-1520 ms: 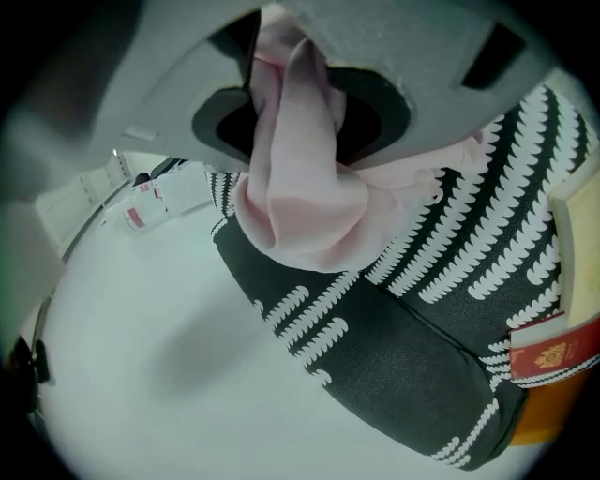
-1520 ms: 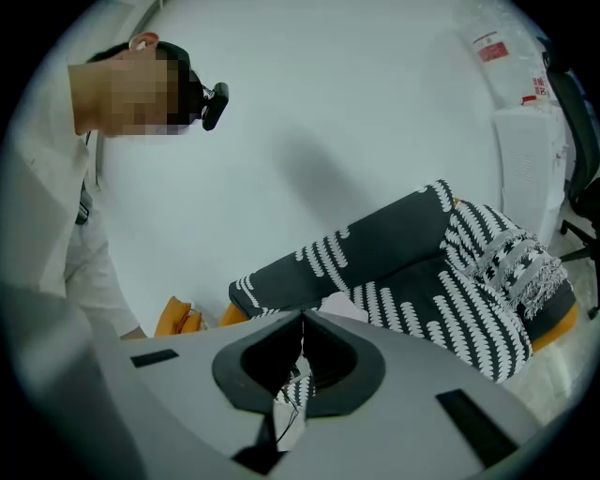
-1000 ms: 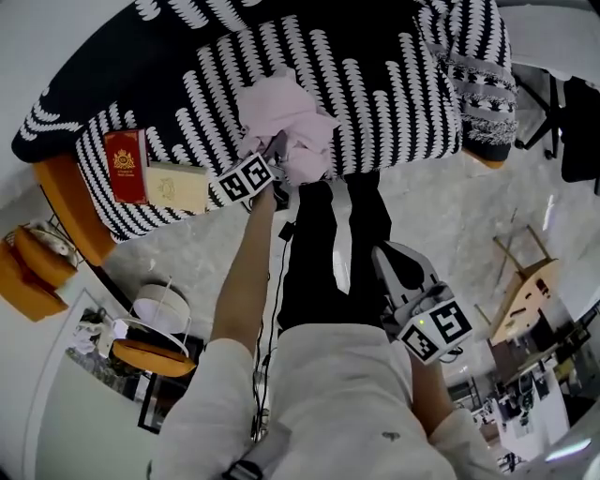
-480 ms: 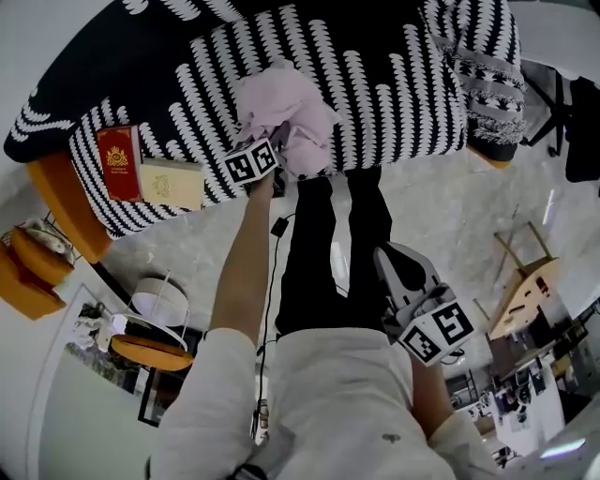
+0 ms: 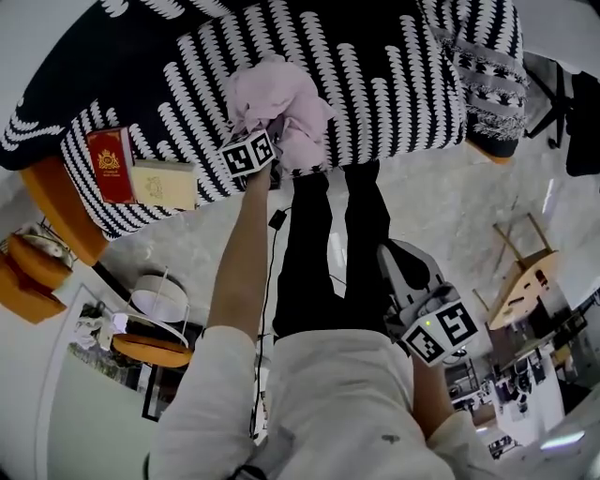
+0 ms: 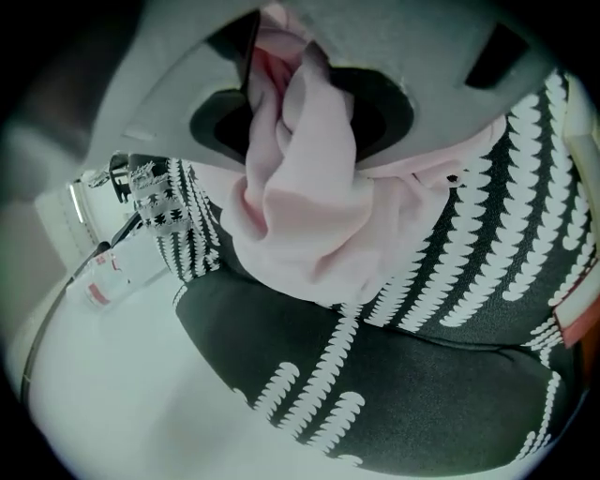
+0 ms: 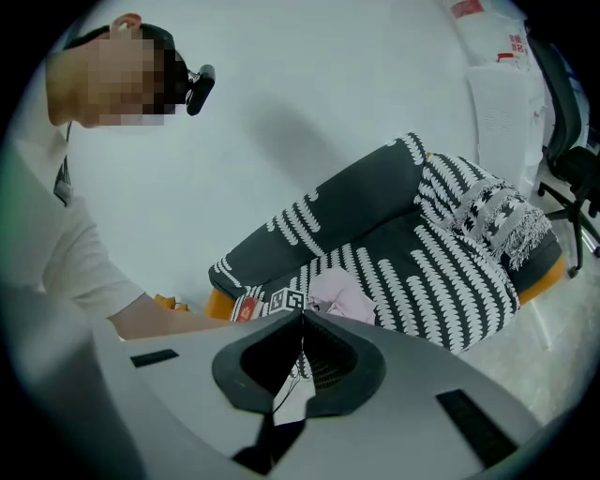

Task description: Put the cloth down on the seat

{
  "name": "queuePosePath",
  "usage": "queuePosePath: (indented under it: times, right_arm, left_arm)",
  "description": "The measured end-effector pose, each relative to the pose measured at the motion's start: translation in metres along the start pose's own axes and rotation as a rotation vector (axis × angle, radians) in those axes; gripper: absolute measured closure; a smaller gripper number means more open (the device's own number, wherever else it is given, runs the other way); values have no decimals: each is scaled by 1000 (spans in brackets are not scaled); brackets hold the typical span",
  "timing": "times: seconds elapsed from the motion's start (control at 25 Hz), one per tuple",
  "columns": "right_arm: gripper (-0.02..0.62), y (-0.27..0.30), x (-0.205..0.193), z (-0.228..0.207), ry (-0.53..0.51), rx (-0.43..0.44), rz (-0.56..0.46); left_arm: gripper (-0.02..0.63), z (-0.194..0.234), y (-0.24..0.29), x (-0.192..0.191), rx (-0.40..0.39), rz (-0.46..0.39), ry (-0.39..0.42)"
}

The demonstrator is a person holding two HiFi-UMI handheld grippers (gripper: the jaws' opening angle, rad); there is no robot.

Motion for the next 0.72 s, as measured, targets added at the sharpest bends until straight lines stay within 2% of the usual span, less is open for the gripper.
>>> queuePosePath:
  times: [0.24, 0.48, 0.72]
  right_arm:
    - [586, 6, 5, -3, 5, 1, -3]
    - [586, -11, 16, 7, -14, 2, -49]
    - [586, -45, 25, 14, -26, -27, -125]
  left_arm:
    - [415, -1, 5, 1, 0, -8, -15]
    - [379, -4, -8, 8, -63, 9, -136]
    - [293, -17, -24, 13, -1, 54, -82]
Point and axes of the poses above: the fingertips, and each gripper's own axes: y forward along the fingers, z to its left, x out of its top, the point moved 7 cm from there along -y, backward along the fingers, and after that the axes turned 1 degree about -z, right-handed, at the moved point
